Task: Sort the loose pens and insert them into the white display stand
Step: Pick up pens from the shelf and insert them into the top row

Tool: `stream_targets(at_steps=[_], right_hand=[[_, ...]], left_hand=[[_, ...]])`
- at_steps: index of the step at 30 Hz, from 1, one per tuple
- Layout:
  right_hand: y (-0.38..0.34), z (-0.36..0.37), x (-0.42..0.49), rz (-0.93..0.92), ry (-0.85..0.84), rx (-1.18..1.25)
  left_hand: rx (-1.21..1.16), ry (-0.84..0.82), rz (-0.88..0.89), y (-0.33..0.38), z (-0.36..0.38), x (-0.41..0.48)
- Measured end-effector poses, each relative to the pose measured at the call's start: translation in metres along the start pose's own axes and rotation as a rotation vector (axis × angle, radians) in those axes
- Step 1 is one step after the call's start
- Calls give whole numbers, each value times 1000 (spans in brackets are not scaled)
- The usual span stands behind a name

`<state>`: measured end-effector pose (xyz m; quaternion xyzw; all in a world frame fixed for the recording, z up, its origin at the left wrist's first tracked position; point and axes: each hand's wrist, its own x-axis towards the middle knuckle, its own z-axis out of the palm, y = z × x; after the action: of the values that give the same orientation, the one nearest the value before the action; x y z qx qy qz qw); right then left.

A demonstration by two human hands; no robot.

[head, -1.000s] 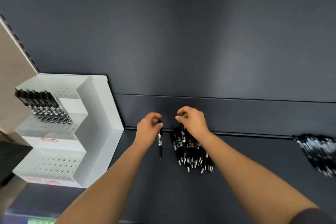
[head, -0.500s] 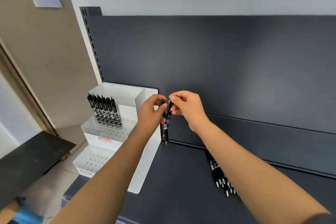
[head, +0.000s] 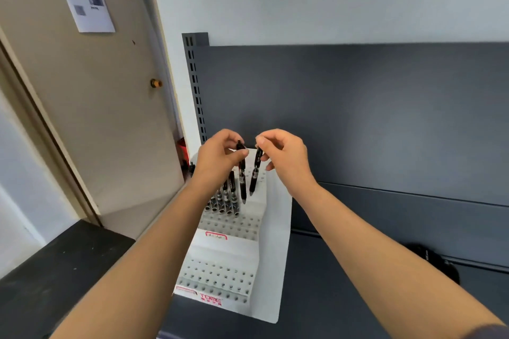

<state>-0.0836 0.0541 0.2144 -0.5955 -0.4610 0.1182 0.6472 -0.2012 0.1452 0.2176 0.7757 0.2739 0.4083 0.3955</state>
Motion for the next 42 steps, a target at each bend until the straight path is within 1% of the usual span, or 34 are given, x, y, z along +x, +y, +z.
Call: stream_targets(at_steps=[3, 6, 11, 15, 18, 21, 23, 27, 29, 34, 39, 42], right_hand=[[3, 7, 0, -2, 32, -51], [6, 11, 2, 7, 67, -87], [11, 13, 7, 24, 90, -124], [16, 13, 10, 33, 89, -142], [19, 16, 11, 34, 86, -152], [21, 19, 11, 29, 64, -175], [22, 20, 11, 31, 40, -192], [25, 22, 9, 46, -6, -247], [28, 24, 7, 48, -39, -315], [36, 24, 3, 56, -94, -682], [45, 27, 2, -71, -125, -859], [47, 28, 4, -65, -114, -942]], left_hand=[[68, -87, 65, -9, -5, 8], [122, -128, 115, -15, -4, 13], [176, -190, 149, -26, 0, 21], [198, -198, 169, -34, 2, 21], [277, -216, 175, -40, 3, 21], [510, -233, 202, -48, 1, 18], [600, -220, 205, -54, 1, 17], [598, -170, 198, -57, 0, 16], [594, -170, 187, -57, -1, 16], [616, -147, 168, -59, -3, 12], [664, -147, 194, -59, -3, 5], [636, -140, 198, -61, -6, 5]])
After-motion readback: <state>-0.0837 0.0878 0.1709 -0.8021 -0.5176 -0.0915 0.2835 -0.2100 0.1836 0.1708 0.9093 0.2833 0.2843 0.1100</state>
